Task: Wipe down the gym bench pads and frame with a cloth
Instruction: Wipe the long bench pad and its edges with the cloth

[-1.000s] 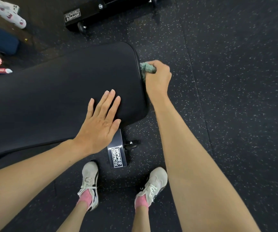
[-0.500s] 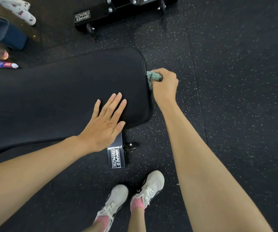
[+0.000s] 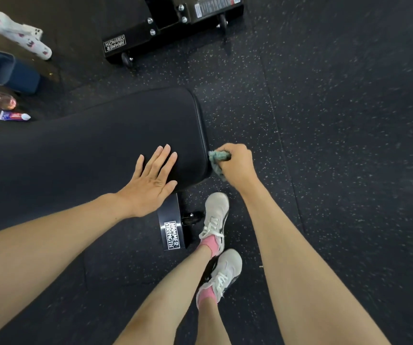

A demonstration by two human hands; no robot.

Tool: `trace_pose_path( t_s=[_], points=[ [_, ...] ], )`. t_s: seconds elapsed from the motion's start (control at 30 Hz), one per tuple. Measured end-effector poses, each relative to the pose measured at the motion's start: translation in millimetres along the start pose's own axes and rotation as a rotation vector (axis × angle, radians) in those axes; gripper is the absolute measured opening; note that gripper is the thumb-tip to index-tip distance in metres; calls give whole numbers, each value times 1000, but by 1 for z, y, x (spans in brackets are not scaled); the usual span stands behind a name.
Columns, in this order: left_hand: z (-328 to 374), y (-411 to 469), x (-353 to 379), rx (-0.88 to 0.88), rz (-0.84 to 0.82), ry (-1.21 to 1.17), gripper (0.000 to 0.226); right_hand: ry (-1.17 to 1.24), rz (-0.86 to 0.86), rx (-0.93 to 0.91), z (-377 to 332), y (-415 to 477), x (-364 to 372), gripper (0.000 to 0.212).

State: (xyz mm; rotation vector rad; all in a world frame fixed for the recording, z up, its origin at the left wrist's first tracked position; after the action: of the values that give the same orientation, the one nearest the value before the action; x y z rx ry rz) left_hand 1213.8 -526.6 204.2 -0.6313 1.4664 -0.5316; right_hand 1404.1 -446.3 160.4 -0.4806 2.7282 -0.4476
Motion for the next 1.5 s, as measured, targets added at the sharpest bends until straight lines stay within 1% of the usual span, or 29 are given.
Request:
trace_pose_path(
  t_s=[0.07, 0.17, 0.23, 0.27, 0.33, 0.37, 0.43, 0.5, 0.57, 0.67, 0.73, 0.77, 0.87, 0.93, 1.0, 1.1, 1.2, 1.27, 1.37, 1.43, 1.5],
  points=[
    [0, 0, -3, -26, -29, -7, 60, 3, -27, -2, -4, -5, -4, 24],
    [1, -1, -5, -24, -46, -28, 62, 18, 63, -22, -15, -9, -5, 19],
    [-1, -2, -7, -8, -55, -45, 63, 67, 134, 21, -16, -8, 3, 20],
    [-1, -3, -9, 22, -35, -67, 64, 94, 176, 46, -13, -6, 7, 20],
    [-2, -4, -18, 82, 106, -142, 65, 131, 244, 75, -11, 0, 12, 21],
    [-4, -1, -24, 70, 181, -185, 65, 145, 265, 89, -10, 4, 14, 21],
    [-9, 14, -40, -39, 297, -293, 64, 149, 300, 103, -13, 18, 13, 22],
    [-15, 36, -57, -184, 368, -392, 60, 147, 301, 96, -21, 38, 13, 23],
    [-22, 60, -75, -277, 395, -431, 59, 135, 294, 100, -29, 62, 12, 24],
    [-35, 89, -95, -396, 407, -428, 59, 102, 269, 115, -40, 101, 11, 27],
    [-41, 101, -99, -480, 361, -432, 59, 70, 204, 81, -51, 129, 11, 32],
    [-42, 106, -98, -498, 325, -431, 60, 46, 144, 49, -61, 143, 14, 34],
    [-47, 113, -96, -477, 192, -452, 61, -134, -139, -60, -88, 178, 31, 36],
    [-50, 114, -96, -460, 120, -492, 62, -219, -291, -105, -93, 187, 35, 40],
    [-49, 114, -99, -470, 77, -503, 62, -218, -370, -115, -90, 188, 29, 37],
    [-46, 113, -100, -485, 23, -487, 62, -127, -390, -59, -81, 183, 17, 37],
    [-47, 113, -100, -518, 20, -498, 64, -83, -476, 2, -75, 184, 9, 45],
    [-42, 110, -100, -563, 47, -511, 66, -79, -556, 7, -73, 189, 7, 46],
    [-36, 106, -96, -669, 113, -513, 68, -119, -650, -20, -79, 202, 15, 48],
    [-34, 106, -95, -701, 158, -521, 70, -168, -714, -62, -87, 211, 27, 49],
    [-35, 107, -95, -711, 145, -546, 72, -183, -801, -139, -98, 217, 46, 48]
  ],
)
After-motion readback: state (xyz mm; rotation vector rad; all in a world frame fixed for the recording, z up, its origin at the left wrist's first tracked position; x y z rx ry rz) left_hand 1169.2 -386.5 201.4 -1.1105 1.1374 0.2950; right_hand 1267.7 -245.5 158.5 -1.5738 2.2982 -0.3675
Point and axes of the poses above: each hand's wrist, its own y-axis towards the middle knuckle, its own x-axis out of the palm, z = x × y, the point moved 5 cm from there along y, towards the middle knuckle, and after that the axes turned 11 degrees about -x, right-handed, at the moved point
